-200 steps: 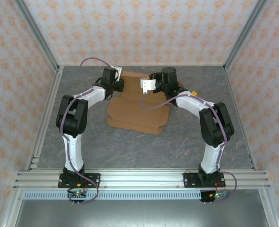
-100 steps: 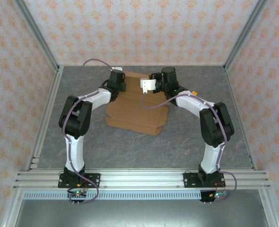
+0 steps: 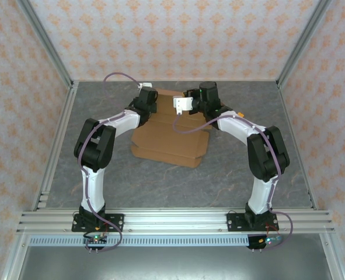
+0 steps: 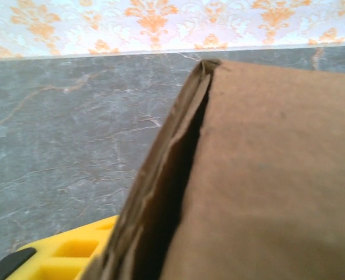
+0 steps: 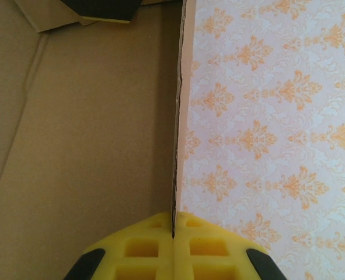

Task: Fold the paper box

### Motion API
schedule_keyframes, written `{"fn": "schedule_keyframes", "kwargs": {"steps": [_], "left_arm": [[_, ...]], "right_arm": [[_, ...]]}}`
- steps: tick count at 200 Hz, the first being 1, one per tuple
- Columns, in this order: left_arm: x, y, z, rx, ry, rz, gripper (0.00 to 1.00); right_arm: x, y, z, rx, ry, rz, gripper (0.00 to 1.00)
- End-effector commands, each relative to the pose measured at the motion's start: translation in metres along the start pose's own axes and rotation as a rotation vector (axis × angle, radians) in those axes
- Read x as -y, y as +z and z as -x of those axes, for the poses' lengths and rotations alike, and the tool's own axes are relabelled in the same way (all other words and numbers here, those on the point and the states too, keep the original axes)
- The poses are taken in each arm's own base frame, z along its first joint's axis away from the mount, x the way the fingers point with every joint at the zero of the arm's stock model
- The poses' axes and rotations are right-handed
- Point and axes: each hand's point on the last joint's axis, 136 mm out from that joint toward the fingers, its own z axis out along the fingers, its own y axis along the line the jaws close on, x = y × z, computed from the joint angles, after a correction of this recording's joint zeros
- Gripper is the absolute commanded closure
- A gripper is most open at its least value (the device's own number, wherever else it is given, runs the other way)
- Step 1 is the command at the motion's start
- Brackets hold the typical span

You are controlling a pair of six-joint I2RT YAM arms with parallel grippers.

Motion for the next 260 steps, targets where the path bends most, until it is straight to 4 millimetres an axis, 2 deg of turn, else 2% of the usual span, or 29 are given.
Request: {"fn": "schedule_keyframes", "kwargs": {"steps": [1,58,129,155,197,221,260], "left_arm": [[0.001,0.002,0.01,0.007,-0.093,-0.121,0.55],[0.003,-0.002,-0.005,-0.043,-0.108,-0.309,0.45],[0.003,-0.006,-0.02,-0.075,-0.093,-0.378,0.37],[0.0,-0.002,-0.029,-0.111,-0.101,-0.364,0.38],[-0.004,0.005,-0.04,-0.151,-0.131,-0.335,0.49],[-0.007,0.01,-0.043,-0.158,-0.137,-0.319,0.51],[0.002,0.019,-0.037,-0.157,-0.163,-0.352,0.46]], "right_arm": [[0.0,-0.001,0.001,0.021,0.02,0.029,1.0],[0.0,0.0,-0.003,0.02,0.019,0.029,1.0],[0.005,0.0,-0.002,0.021,0.013,0.019,1.0],[0.005,0.0,-0.001,0.023,0.013,0.017,1.0],[0.007,0.0,-0.001,0.021,0.011,0.014,1.0],[0.008,0.0,-0.001,0.023,0.01,0.012,1.0],[0.007,0.0,-0.001,0.024,0.01,0.014,1.0]]}}
